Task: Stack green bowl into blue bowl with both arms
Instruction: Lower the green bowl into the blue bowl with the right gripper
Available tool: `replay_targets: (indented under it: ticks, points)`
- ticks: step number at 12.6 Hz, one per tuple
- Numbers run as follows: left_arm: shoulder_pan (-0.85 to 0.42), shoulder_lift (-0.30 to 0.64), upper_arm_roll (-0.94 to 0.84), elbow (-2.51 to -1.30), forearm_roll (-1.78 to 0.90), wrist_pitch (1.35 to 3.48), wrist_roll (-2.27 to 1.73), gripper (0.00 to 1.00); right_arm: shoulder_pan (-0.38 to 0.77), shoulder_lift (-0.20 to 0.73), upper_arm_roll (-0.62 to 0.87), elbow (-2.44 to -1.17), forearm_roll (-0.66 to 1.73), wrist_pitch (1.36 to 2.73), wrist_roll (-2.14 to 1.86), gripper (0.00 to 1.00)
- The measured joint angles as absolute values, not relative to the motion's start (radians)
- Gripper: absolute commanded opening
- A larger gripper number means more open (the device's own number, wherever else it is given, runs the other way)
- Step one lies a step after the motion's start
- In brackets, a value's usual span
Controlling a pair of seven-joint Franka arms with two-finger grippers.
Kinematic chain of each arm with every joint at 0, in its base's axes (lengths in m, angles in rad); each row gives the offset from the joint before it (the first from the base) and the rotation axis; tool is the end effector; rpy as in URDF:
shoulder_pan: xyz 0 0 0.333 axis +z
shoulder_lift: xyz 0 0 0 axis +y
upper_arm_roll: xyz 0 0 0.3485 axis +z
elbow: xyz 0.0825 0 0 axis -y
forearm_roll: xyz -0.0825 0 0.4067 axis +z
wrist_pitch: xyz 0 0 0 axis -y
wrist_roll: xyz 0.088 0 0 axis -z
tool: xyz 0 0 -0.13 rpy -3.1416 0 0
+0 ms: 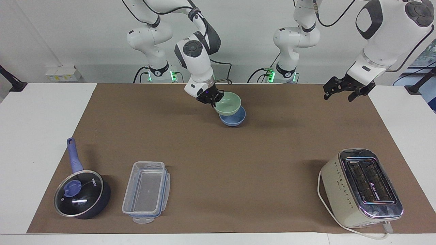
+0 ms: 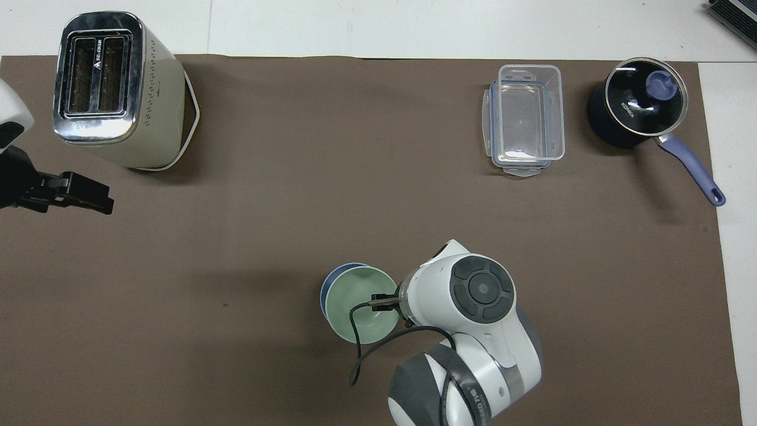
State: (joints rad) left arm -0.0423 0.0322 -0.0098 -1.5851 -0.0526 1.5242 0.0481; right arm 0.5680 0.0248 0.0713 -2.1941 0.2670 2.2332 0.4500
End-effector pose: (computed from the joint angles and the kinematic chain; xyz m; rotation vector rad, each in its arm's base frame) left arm 0.5782 -0.0371 0.6047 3.0816 -0.1545 -0.1439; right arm 0.4387 0.3419 0.3723 -2.9481 -0.0382 0.1456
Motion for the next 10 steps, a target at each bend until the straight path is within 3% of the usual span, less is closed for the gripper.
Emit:
replay_targets:
  ticks: [10]
  points:
    - [-0.042,0.032,-0.010,-1.585,-0.053,1.524,0.048,1.00,0.577,0.073,0.068,-2.194,0.268,2.283,0.507,0.00]
